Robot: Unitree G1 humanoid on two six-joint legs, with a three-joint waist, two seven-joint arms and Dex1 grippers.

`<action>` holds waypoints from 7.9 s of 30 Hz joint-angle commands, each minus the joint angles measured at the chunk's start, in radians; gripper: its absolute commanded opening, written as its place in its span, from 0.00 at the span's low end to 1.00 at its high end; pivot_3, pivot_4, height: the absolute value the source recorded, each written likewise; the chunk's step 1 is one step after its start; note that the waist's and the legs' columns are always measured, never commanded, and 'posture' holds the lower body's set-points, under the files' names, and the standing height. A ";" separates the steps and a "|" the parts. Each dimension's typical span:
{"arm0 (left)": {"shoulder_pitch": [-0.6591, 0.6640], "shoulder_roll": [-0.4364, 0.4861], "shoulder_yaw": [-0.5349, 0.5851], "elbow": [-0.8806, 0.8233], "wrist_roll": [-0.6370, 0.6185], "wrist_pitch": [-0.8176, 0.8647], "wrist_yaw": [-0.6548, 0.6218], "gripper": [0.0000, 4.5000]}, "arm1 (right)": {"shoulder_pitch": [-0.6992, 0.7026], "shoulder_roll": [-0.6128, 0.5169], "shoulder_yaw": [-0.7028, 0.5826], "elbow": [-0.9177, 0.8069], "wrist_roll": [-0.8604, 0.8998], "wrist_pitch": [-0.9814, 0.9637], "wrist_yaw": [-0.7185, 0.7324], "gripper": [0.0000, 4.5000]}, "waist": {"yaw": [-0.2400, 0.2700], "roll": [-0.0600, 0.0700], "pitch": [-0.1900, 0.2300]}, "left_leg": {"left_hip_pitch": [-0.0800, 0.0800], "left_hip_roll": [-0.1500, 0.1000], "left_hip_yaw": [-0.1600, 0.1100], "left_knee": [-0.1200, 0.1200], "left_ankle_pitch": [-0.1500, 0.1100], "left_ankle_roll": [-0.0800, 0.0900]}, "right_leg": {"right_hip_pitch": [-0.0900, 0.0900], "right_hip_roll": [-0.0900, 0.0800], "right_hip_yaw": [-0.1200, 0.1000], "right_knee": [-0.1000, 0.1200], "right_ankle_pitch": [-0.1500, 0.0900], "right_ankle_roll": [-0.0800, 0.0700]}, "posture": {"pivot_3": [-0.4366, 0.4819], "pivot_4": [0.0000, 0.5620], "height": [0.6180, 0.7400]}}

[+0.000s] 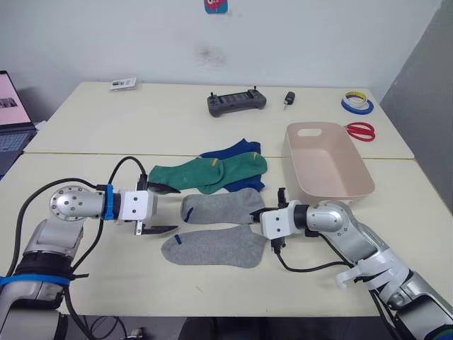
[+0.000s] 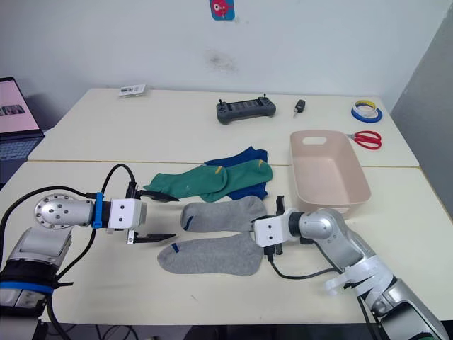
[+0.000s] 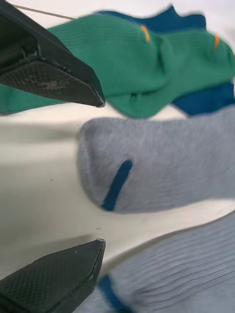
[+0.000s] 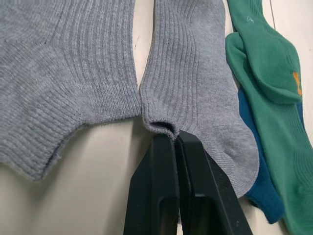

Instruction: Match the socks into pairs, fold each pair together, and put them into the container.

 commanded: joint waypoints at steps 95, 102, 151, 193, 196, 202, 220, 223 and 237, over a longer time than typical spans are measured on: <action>0.265 0.156 0.146 -0.609 -0.576 1.391 0.087 0.80 | 0.084 0.044 -0.339 -0.510 1.108 1.331 -0.302 0.00 | -0.002 0.002 0.001 | -0.001 0.001 -0.002 -0.001 0.000 0.001 | -0.001 0.001 0.003 0.000 -0.001 -0.001 | 0.48 0.27 1.00; 0.265 0.144 0.112 -0.576 -0.521 1.341 0.070 0.40 | 0.085 0.044 -0.340 -0.518 1.100 1.325 -0.294 0.00 | -0.003 0.002 0.001 | -0.001 0.001 -0.002 -0.001 0.000 0.001 | -0.001 0.001 0.003 0.000 -0.001 -0.001 | 0.48 0.27 1.00; 0.179 0.147 0.021 -0.448 -0.423 1.355 0.048 0.01 | 0.087 0.023 -0.276 -0.476 1.168 1.304 -0.446 0.00 | -0.003 0.003 0.002 | -0.002 0.001 -0.001 -0.002 0.000 0.001 | -0.003 0.001 0.003 0.000 -0.001 -0.001 | 0.48 0.27 1.00; 0.356 -0.026 0.219 -0.835 -0.558 1.247 0.206 0.28 | 0.227 0.014 -0.155 -0.594 0.680 0.725 -0.253 0.72 | -0.002 0.003 0.002 | 0.000 0.001 -0.002 -0.001 0.000 0.000 | 0.000 0.000 0.003 -0.001 -0.001 -0.001 | 0.48 0.27 1.00; 0.371 -0.044 0.116 -0.822 -0.452 1.151 0.213 0.06 | 0.221 0.074 -0.052 -0.521 0.596 0.667 -0.261 0.47 | -0.003 0.003 0.001 | 0.000 0.001 -0.002 -0.001 0.000 0.000 | 0.000 0.000 0.003 0.000 -0.001 -0.001 | 0.48 0.27 1.00; 0.326 -0.104 -0.003 -0.607 -0.268 0.950 0.240 0.00 | 0.215 0.150 0.039 -0.350 0.494 0.581 -0.231 0.01 | -0.001 0.003 0.001 | 0.000 0.000 -0.002 -0.001 0.000 0.000 | 0.000 0.001 0.003 0.000 -0.001 -0.001 | 0.48 0.27 1.00; 0.332 -0.161 0.014 -0.549 -0.290 0.913 0.252 0.00 | 0.392 0.008 -0.266 -0.456 0.587 0.517 -0.130 0.01 | -0.006 0.010 -0.011 | 0.006 0.000 -0.002 -0.002 0.000 0.001 | 0.005 0.001 0.004 0.000 -0.001 -0.001 | 0.48 0.27 1.00; 0.324 -0.122 0.045 -0.640 -0.332 0.960 0.227 0.00 | 0.376 -0.001 -0.252 -0.489 0.570 0.513 -0.113 0.01 | -0.004 0.009 -0.011 | 0.002 0.001 -0.003 -0.001 0.000 0.001 | 0.003 0.002 0.003 0.000 -0.001 -0.001 | 0.48 0.27 1.00; 0.248 -0.097 -0.064 -0.511 -0.183 0.882 0.201 0.00 | 0.198 0.160 0.028 -0.262 0.364 0.593 -0.139 0.01 | -0.002 0.008 -0.010 | 0.000 0.000 -0.003 -0.001 0.000 0.001 | 0.000 0.002 0.003 0.000 -0.001 -0.001 | 0.48 0.27 1.00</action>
